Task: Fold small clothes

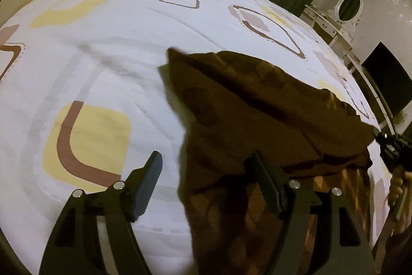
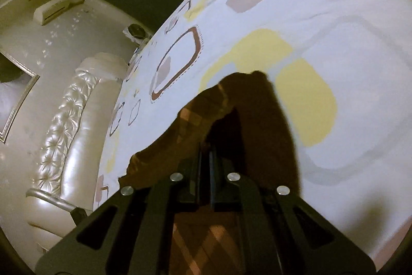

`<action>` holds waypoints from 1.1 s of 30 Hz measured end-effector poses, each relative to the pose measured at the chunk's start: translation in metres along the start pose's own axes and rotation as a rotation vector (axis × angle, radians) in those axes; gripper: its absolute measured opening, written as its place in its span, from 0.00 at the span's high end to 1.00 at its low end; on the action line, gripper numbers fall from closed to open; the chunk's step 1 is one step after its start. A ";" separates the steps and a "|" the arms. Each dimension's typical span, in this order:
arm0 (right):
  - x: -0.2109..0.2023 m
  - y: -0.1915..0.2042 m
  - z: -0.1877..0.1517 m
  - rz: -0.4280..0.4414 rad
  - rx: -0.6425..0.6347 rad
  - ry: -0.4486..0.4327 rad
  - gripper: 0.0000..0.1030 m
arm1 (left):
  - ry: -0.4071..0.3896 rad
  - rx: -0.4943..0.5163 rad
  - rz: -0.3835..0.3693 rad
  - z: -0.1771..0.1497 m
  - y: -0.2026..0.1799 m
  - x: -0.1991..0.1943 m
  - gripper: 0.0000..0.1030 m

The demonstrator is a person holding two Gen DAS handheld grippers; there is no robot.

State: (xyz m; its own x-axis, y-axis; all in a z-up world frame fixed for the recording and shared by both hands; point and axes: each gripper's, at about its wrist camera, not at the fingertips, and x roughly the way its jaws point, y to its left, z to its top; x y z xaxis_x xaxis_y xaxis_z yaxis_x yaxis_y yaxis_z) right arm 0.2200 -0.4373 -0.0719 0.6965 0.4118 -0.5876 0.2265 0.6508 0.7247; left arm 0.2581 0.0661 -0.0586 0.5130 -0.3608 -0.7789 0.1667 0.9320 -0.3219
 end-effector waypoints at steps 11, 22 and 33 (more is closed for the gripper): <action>0.009 -0.054 -0.012 -0.044 0.075 0.063 0.96 | -0.021 -0.021 0.006 0.004 -0.011 0.001 0.31; 0.020 0.030 0.018 0.015 -0.142 0.113 0.82 | -0.098 0.077 -0.008 0.035 -0.049 -0.003 0.26; 0.029 0.069 -0.020 0.108 -0.226 0.258 0.81 | 0.083 0.049 -0.030 -0.005 -0.009 -0.028 0.26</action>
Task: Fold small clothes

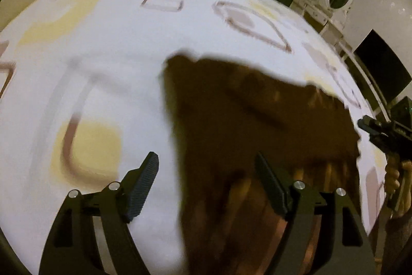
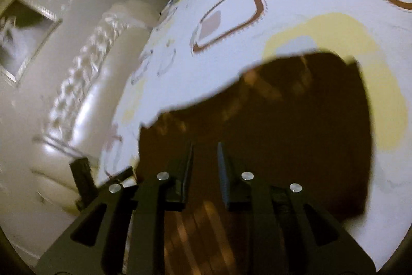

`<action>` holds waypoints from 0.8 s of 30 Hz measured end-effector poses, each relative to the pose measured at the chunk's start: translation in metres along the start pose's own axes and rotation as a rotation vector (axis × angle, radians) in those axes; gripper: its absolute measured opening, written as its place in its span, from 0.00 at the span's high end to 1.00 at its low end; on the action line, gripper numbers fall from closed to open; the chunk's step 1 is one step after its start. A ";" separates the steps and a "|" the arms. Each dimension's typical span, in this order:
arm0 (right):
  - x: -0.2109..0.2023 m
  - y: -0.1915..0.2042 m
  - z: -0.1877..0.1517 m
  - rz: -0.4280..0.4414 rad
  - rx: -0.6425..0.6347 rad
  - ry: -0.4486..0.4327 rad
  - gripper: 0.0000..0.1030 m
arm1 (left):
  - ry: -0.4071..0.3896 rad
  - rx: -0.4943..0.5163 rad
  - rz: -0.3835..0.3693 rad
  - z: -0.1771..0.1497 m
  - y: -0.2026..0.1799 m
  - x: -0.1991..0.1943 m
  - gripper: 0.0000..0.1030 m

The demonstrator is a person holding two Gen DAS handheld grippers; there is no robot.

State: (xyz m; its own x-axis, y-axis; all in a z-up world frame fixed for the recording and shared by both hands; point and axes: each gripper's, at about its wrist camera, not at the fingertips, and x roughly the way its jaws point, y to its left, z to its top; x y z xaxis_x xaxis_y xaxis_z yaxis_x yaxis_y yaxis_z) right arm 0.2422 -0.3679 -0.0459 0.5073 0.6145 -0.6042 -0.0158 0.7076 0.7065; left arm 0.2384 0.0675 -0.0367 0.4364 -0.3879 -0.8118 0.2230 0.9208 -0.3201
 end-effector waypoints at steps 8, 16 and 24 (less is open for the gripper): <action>-0.105 -0.011 -0.135 -0.087 0.014 0.078 0.80 | 0.171 -0.118 0.006 -0.121 0.022 -0.074 0.26; -0.157 -0.007 -0.251 -0.102 0.086 0.161 0.76 | 0.252 -0.170 0.009 -0.199 0.015 -0.108 0.26; -0.157 -0.029 -0.320 -0.196 0.172 0.199 0.75 | 0.297 -0.197 0.067 -0.239 0.021 -0.088 0.26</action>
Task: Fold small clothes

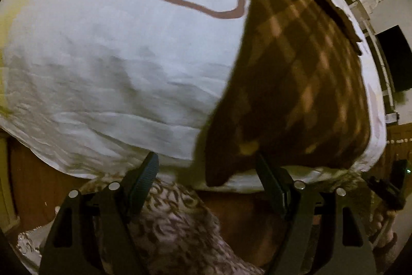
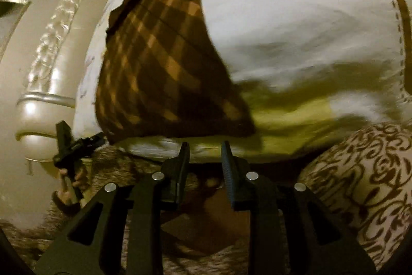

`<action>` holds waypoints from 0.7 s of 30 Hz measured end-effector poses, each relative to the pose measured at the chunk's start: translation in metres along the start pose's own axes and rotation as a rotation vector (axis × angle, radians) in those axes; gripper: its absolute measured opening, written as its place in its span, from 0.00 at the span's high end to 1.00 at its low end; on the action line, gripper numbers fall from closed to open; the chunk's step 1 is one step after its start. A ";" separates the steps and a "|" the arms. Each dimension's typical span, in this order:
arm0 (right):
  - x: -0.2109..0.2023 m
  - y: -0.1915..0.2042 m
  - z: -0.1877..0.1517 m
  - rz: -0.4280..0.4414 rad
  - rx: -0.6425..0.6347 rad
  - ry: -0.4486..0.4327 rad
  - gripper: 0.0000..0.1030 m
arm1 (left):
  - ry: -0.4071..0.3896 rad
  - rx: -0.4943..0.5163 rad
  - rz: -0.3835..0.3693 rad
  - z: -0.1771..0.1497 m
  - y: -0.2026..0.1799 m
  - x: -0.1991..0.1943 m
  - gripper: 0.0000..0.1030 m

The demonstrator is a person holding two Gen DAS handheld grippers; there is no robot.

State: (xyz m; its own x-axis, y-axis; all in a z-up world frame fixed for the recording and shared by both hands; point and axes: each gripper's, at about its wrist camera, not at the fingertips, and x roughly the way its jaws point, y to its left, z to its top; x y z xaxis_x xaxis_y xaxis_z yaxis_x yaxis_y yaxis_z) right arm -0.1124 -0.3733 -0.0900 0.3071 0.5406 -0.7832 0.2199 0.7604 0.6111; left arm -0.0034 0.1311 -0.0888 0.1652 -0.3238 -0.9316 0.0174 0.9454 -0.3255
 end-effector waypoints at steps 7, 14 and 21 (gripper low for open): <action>0.015 -0.017 0.004 -0.030 0.028 -0.007 0.54 | -0.053 -0.088 -0.056 0.007 0.004 0.012 0.25; 0.023 -0.019 0.013 -0.027 0.045 -0.031 0.53 | -0.064 -0.096 -0.055 0.004 0.005 0.012 0.25; 0.048 -0.008 0.022 -0.124 -0.029 0.000 0.80 | -0.075 -0.098 -0.043 -0.002 0.009 0.009 0.26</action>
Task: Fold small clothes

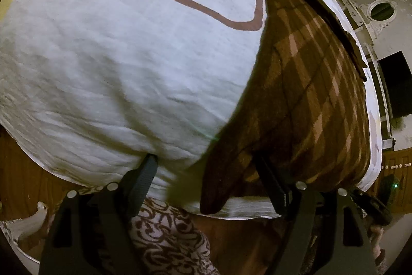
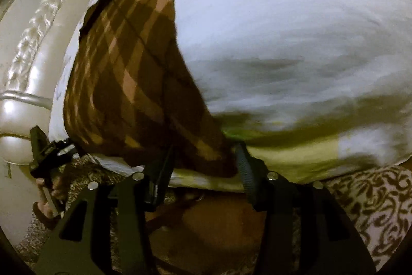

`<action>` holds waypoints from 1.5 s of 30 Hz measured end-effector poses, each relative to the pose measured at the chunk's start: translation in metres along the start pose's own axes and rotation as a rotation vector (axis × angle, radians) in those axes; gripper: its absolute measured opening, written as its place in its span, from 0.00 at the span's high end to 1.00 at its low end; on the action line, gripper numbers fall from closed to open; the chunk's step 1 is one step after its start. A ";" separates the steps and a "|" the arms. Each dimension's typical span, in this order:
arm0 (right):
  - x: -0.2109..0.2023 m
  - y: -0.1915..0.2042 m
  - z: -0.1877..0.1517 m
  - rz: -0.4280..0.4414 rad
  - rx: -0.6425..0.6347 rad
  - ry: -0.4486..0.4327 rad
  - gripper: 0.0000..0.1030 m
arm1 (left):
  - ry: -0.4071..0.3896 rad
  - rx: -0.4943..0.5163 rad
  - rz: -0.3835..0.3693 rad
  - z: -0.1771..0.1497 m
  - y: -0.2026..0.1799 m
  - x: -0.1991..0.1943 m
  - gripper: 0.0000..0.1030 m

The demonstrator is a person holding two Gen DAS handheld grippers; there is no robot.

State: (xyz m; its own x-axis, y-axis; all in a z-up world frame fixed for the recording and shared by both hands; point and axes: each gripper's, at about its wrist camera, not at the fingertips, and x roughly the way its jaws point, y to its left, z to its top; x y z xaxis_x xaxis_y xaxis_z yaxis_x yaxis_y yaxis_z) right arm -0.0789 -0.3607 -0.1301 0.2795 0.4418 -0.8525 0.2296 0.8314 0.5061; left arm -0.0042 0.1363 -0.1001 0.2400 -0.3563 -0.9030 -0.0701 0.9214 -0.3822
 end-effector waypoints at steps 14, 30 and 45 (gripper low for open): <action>-0.025 0.015 -0.015 0.194 0.001 0.020 0.96 | 0.003 -0.001 -0.081 -0.008 0.013 -0.023 0.97; -0.097 0.038 0.039 0.542 0.090 -0.162 0.96 | -0.127 -0.035 -0.493 0.050 -0.046 -0.091 0.97; -0.102 0.042 0.265 0.674 0.163 -0.430 0.96 | -0.336 -0.061 -0.427 0.271 -0.102 -0.069 0.97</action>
State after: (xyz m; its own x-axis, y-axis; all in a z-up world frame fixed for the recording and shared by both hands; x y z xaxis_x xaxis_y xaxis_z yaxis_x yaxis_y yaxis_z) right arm 0.1490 -0.4603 0.0129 0.7319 0.6339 -0.2500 0.0076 0.3593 0.9332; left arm 0.2490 0.1088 0.0550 0.5549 -0.6185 -0.5563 0.0479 0.6914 -0.7209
